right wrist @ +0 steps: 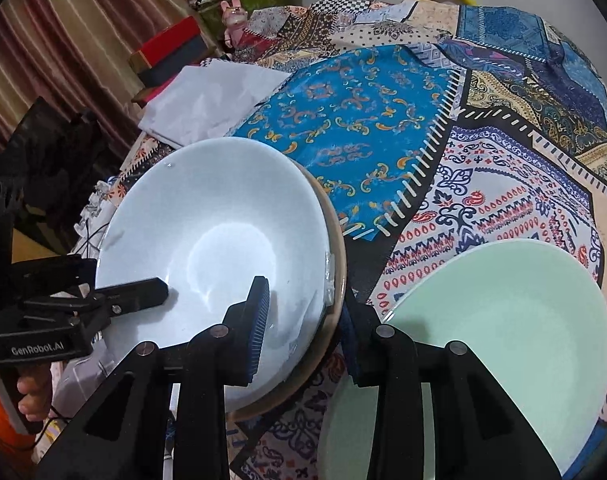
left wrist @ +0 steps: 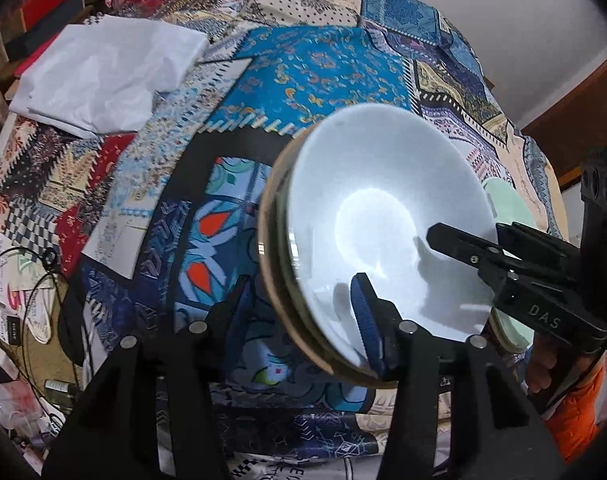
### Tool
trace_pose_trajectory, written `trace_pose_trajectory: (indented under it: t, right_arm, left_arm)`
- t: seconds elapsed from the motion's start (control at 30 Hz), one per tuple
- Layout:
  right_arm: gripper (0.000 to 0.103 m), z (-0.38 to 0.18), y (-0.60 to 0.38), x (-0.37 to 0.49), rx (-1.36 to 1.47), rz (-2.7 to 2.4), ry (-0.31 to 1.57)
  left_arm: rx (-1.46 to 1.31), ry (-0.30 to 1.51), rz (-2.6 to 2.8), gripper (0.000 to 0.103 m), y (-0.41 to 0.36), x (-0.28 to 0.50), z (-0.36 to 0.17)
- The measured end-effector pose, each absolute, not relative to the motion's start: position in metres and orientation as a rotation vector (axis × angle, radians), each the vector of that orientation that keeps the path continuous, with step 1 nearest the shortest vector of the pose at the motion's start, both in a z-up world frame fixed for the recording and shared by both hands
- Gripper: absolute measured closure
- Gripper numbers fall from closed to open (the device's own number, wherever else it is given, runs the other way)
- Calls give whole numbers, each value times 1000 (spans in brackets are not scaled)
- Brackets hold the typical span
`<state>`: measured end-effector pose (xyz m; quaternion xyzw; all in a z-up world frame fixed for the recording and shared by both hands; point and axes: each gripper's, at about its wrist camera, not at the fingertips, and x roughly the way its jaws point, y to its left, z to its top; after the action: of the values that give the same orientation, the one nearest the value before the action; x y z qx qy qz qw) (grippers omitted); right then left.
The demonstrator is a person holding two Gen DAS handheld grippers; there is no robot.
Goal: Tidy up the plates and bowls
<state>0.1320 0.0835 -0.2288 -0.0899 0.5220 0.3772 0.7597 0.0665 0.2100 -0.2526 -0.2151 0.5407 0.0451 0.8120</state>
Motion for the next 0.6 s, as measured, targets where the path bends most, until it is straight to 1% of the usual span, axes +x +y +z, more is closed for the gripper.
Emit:
trace_pose_trajectory:
  t: [0.1, 0.13, 0.3, 0.4, 0.6]
  right_arm:
    - [70, -231, 86, 133, -205, 823, 1142]
    - [69, -232, 87, 133, -209, 823, 1142]
    - [69, -233, 88, 133, -210, 822, 1129]
    - [72, -232, 84, 135, -176, 817, 1132]
    - [73, -228, 80, 135, -143, 813, 1130]
  left_arm:
    - [-454, 1164, 74, 60, 204, 73, -258]
    - [-449, 1160, 69, 61, 203, 73, -257]
    - [-444, 1150, 79, 61, 202, 74, -256]
    - [-447, 1151, 96, 62, 202, 75, -254]
    - [-414, 1127, 134, 62, 200, 76, -245]
